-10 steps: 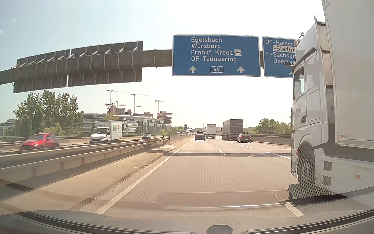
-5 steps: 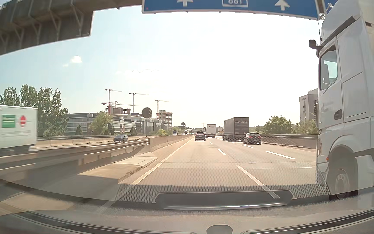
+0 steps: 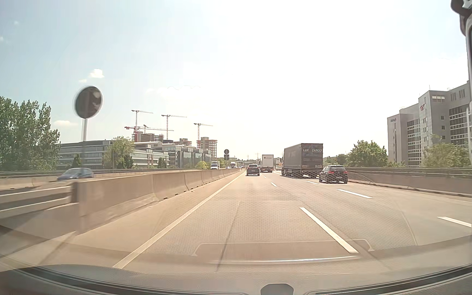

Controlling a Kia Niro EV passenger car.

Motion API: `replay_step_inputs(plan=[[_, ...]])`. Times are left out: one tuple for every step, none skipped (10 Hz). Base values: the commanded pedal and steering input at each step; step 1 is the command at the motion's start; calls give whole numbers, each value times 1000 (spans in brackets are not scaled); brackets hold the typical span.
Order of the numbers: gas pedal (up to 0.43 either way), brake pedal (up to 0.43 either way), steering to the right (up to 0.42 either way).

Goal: Follow the waypoints while adhering to traffic rules and regulations

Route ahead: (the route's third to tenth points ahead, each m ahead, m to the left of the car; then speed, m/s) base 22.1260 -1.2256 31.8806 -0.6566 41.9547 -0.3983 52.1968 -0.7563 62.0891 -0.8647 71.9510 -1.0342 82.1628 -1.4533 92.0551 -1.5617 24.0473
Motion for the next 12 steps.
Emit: replay_step_inputs(plan=[[209,30,0],[209,30,0],[209,30,1],[209,30,1],[209,30,1],[197,30,1],[197,30,1],[197,30,1],[197,30,1],[197,30,1],[197,30,1],[197,30,1]])
